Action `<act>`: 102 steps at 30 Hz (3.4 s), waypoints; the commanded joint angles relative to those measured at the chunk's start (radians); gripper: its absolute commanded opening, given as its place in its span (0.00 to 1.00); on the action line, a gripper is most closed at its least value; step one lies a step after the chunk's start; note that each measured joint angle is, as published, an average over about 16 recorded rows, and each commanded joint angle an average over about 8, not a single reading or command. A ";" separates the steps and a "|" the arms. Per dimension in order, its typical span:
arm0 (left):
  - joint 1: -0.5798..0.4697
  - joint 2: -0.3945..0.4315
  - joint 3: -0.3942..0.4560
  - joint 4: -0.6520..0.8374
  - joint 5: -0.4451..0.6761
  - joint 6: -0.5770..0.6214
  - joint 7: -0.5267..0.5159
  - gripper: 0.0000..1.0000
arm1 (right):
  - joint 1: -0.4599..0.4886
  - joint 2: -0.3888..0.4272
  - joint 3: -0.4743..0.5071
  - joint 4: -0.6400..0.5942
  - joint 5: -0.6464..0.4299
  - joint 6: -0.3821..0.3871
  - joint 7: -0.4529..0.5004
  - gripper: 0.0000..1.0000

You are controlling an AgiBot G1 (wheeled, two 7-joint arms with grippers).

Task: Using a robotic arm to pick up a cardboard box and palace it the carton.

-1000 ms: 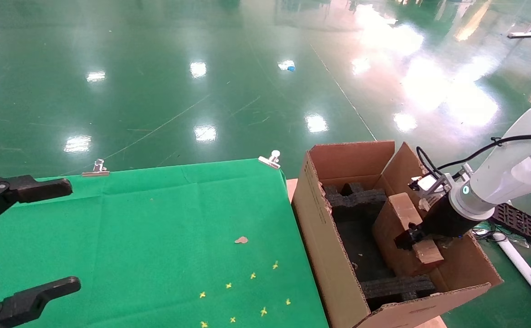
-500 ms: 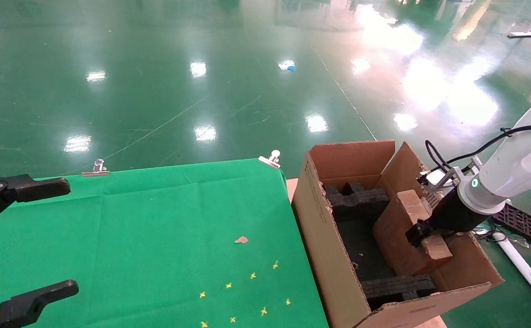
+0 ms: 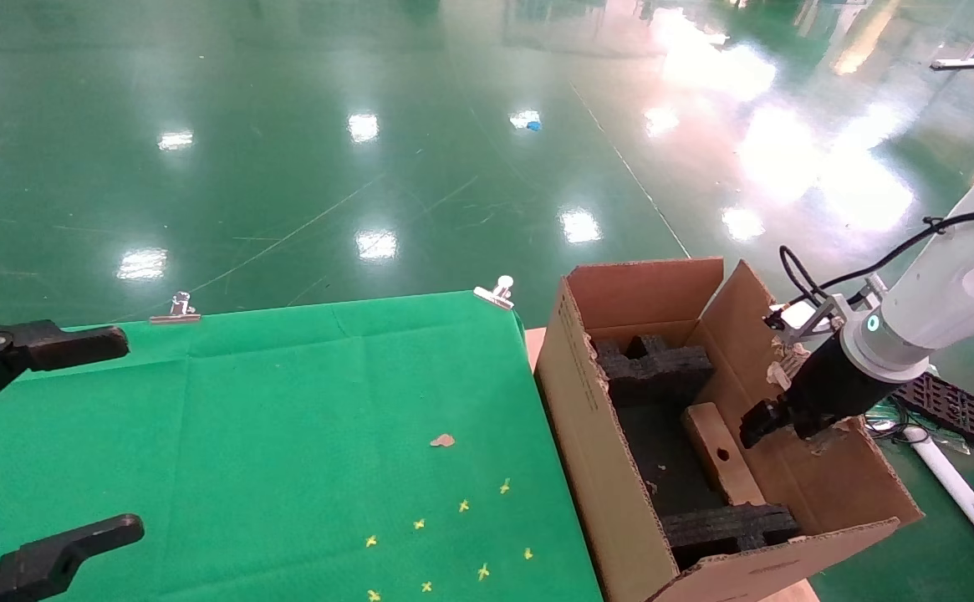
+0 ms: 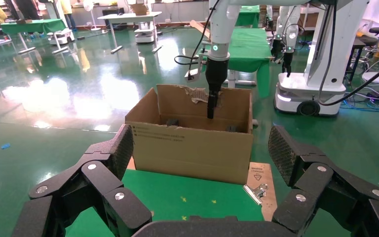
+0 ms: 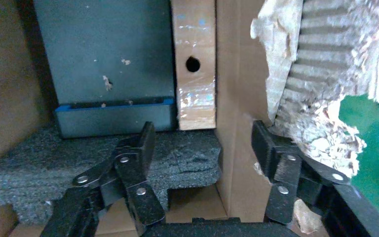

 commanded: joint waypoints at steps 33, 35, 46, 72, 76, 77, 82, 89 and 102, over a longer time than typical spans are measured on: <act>0.000 -0.001 0.002 0.000 -0.001 -0.001 0.001 1.00 | 0.573 0.024 0.040 0.086 0.036 -0.065 -0.253 1.00; 0.000 -0.001 0.002 0.000 -0.001 -0.001 0.001 1.00 | 0.559 0.028 0.055 0.103 0.041 -0.065 -0.263 1.00; -0.001 -0.001 0.002 0.001 -0.002 -0.001 0.002 1.00 | 0.333 0.078 0.296 0.303 0.131 -0.090 -0.355 1.00; -0.001 -0.001 0.004 0.001 -0.003 -0.001 0.002 1.00 | -0.266 0.206 0.936 0.826 0.372 -0.160 -0.596 1.00; -0.001 -0.001 0.004 0.001 -0.003 -0.001 0.002 1.00 | -0.356 0.225 1.033 0.905 0.409 -0.170 -0.633 1.00; -0.001 -0.001 0.004 0.001 -0.003 -0.001 0.002 1.00 | -0.378 0.230 1.057 0.924 0.418 -0.173 -0.642 1.00; -0.001 -0.002 0.004 0.001 -0.003 -0.001 0.003 1.00 | -0.490 0.254 1.176 1.022 0.463 -0.186 -0.687 1.00; -0.001 -0.002 0.005 0.001 -0.003 -0.002 0.003 1.00 | -0.645 0.287 1.343 1.158 0.526 -0.204 -0.750 1.00; -0.001 -0.002 0.005 0.002 -0.004 -0.002 0.003 1.00 | -0.826 0.325 1.536 1.314 0.598 -0.226 -0.815 1.00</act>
